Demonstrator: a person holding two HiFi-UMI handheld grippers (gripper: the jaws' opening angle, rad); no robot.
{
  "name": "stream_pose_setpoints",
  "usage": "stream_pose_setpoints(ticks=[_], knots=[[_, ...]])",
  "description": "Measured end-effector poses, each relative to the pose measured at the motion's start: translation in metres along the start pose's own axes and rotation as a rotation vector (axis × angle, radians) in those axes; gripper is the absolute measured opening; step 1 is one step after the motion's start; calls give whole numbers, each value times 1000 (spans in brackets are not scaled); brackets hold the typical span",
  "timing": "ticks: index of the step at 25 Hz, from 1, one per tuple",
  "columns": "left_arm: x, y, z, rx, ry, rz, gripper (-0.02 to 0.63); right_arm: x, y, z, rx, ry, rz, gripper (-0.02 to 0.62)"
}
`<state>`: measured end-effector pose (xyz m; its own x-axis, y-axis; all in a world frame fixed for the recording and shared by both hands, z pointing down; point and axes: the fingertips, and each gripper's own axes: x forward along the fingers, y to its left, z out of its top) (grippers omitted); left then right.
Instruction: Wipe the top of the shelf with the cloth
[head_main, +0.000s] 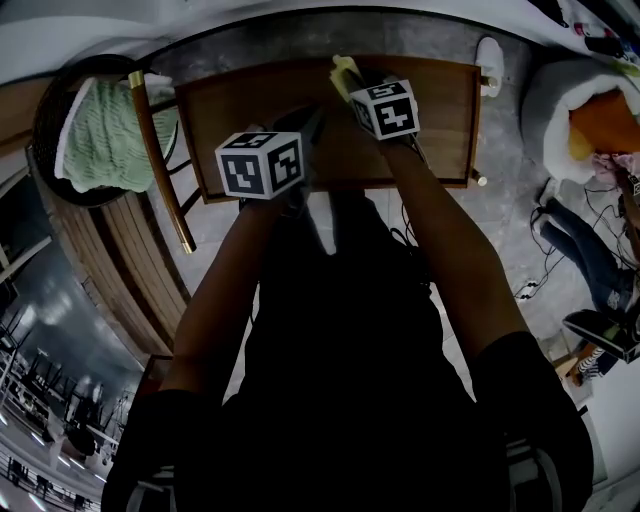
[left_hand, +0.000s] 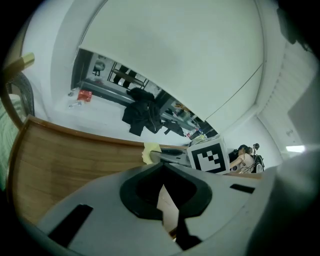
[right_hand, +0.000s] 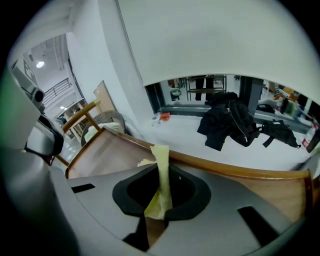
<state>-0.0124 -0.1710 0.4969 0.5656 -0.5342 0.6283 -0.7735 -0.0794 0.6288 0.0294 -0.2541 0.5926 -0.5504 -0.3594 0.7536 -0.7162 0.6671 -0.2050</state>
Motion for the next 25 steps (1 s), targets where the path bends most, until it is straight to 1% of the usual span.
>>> stream_pose_setpoints(ticks=[9,16,22,25], knots=[[49,-47,-5,34,36,-51,11,-45,-76,-23,48,1,-83,48],[78,-77,-9,67,72,-85,11,-77,-129,-40,111,-11,-154,48],[90,-88,-10,89,93,-104,11,-98,-166,-50,163,-19,-229,48],[93,-89,-11,88,100,-107,11,-104,-174,-53,189,-9,-261,48]])
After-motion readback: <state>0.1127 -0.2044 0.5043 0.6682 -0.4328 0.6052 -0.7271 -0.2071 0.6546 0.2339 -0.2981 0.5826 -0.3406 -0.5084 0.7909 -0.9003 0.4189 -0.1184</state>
